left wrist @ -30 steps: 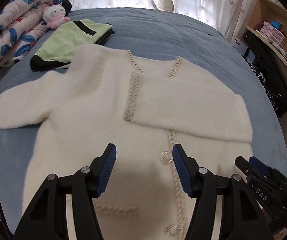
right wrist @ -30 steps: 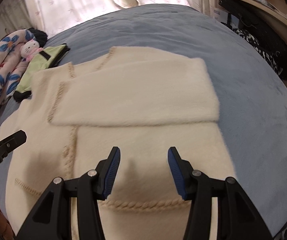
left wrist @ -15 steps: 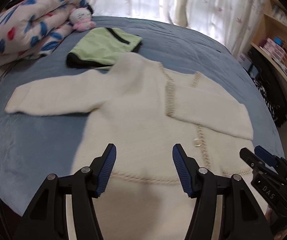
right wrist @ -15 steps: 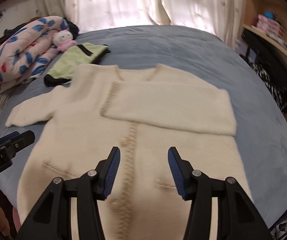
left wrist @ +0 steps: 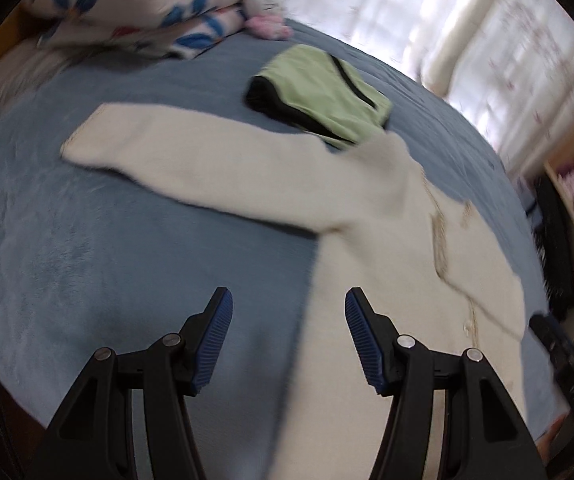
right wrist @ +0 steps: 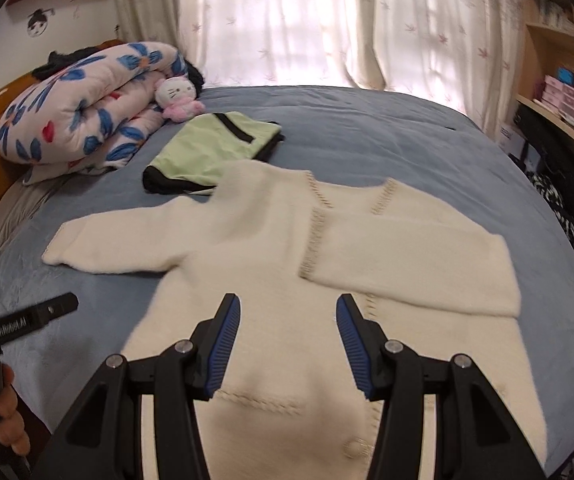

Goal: Fold large clothes
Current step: 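Grasp the other sleeve cuff with the left tool and fold it across the front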

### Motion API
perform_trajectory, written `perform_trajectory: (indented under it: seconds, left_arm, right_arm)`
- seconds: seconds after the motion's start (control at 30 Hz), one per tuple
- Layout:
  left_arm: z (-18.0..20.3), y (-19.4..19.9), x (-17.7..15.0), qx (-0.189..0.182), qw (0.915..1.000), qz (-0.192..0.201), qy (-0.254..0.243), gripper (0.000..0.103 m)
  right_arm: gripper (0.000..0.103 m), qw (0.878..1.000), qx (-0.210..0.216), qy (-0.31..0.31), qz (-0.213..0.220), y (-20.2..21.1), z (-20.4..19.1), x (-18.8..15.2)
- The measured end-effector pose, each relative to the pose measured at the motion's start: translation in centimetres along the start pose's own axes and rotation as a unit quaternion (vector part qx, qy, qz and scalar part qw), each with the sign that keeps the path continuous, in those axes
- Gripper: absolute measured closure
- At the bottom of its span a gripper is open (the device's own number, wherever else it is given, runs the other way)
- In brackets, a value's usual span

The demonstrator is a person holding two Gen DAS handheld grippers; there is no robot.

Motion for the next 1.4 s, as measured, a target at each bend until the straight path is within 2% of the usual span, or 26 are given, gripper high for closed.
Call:
perform_trajectory:
  seconds: [0.17, 0.33, 0.43, 0.5, 0.6, 0.63, 0.67, 0.73, 0.8, 0.9, 0.97, 1.07, 1.17, 1.27, 1.4]
  left_arm:
    - [-7.7, -3.0, 3.8, -0.032, 0.9955, 0.000, 0.089, 0.046]
    - [-15.0, -7.6, 7.6, -0.055, 0.9824, -0.009, 0.178, 0.046]
    - [-17.5, -9.9, 9.0, -0.086, 0.9719, -0.017, 0.218, 0.048]
    - [-18.6, -10.6, 9.8, -0.108, 0.9647, -0.003, 0.240, 0.048]
    - [-19.6, -11.3, 11.1, -0.117, 0.9580, 0.021, 0.261, 0.048]
    - [-19.9, -11.6, 11.5, -0.115, 0.9561, 0.023, 0.268, 0.055]
    - [-20.0, -11.9, 11.8, -0.110, 0.9555, 0.023, 0.273, 0.069]
    - [-20.2, -12.5, 12.4, -0.102, 0.9548, 0.022, 0.279, 0.087]
    - [-19.9, -12.3, 12.8, -0.089, 0.9551, 0.031, 0.281, 0.092]
    - [-17.2, -10.4, 13.7, -0.047, 0.9659, 0.061, 0.247, 0.096]
    - [-14.6, -8.5, 14.3, -0.038, 0.9716, 0.085, 0.217, 0.097]
    - [-8.8, -5.9, 15.0, -0.043, 0.9797, 0.110, 0.162, 0.097]
    - [-1.0, -3.8, 15.3, -0.042, 0.9882, 0.125, 0.078, 0.097]
    - [7.2, -3.5, 14.1, -0.062, 0.9912, 0.116, -0.012, 0.097]
    - [17.0, -6.6, 10.5, -0.092, 0.9883, 0.064, -0.103, 0.096]
  right_arm:
    - [0.053, 0.999, 0.008, 0.031, -0.021, -2.7, -3.6, 0.4]
    - [0.053, 0.998, 0.013, 0.037, -0.048, -5.2, -5.0, 0.5]
    - [0.053, 0.998, 0.012, 0.033, -0.057, -6.4, -5.1, 0.5]
    - [0.053, 0.997, 0.010, 0.031, -0.067, -7.3, -5.0, 0.4]
    - [0.053, 0.996, 0.013, 0.025, -0.080, -8.4, -4.7, 0.3]
    - [0.053, 0.996, 0.014, 0.023, -0.083, -8.7, -4.6, 0.3]
    - [0.053, 0.996, 0.016, 0.021, -0.088, -9.0, -4.4, 0.2]
    - [0.053, 0.995, 0.023, 0.018, -0.093, -9.3, -4.2, 0.0]
    - [0.053, 0.995, 0.029, 0.016, -0.097, -9.4, -3.9, -0.2]
    - [0.053, 0.995, 0.036, 0.011, -0.096, -9.3, -3.2, -0.4]
    - [0.053, 0.995, 0.041, 0.003, -0.095, -9.1, -2.3, -0.5]
    - [0.053, 0.995, 0.045, -0.013, -0.090, -8.7, -0.6, -0.5]
    - [0.053, 0.995, 0.047, -0.031, -0.081, -8.1, 1.4, -0.5]
    - [0.053, 0.995, 0.047, -0.058, -0.071, -7.3, 4.1, -0.6]
    - [0.053, 0.992, 0.040, -0.099, -0.060, -6.7, 8.3, -1.0]
Point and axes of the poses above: each gripper's, at about its wrist camera, not at the fingertips, and y roughly against the way its jaws point, z to its right, x to its top, the point moved 2 cm from there along -y, roughly the way its jaws point, and after that the axes turned 6 degrees about -z, right-handed, at the moved point
